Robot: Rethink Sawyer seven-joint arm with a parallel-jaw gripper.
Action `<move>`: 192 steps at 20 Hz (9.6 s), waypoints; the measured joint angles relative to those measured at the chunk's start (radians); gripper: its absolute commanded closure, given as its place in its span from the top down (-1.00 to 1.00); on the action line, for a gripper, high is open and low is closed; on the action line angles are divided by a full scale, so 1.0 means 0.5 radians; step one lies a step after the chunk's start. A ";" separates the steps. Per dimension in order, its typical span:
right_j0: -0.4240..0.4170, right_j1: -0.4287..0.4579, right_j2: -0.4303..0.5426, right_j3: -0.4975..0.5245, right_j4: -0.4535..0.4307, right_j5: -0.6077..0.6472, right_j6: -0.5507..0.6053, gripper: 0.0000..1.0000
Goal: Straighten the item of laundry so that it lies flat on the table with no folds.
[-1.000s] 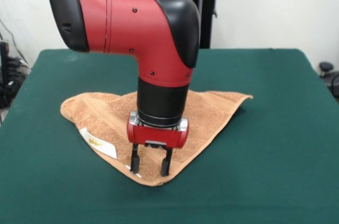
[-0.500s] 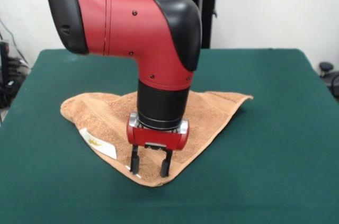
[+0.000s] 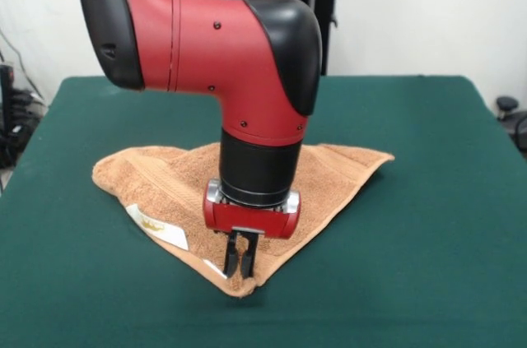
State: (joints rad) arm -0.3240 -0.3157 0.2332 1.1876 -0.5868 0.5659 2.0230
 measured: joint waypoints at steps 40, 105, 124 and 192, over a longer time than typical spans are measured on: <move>0.305 0.153 -0.420 -0.017 0.204 -0.993 0.001 -1.00; 0.655 0.254 -0.212 -0.042 1.457 -0.718 0.001 -1.00; 0.867 0.340 -0.405 -0.257 1.454 -0.615 0.001 -1.00; 0.454 -0.222 -0.354 0.444 0.570 -0.216 0.001 1.00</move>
State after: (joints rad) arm -0.0969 -0.4265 0.0560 1.4096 -0.3016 0.4580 2.0236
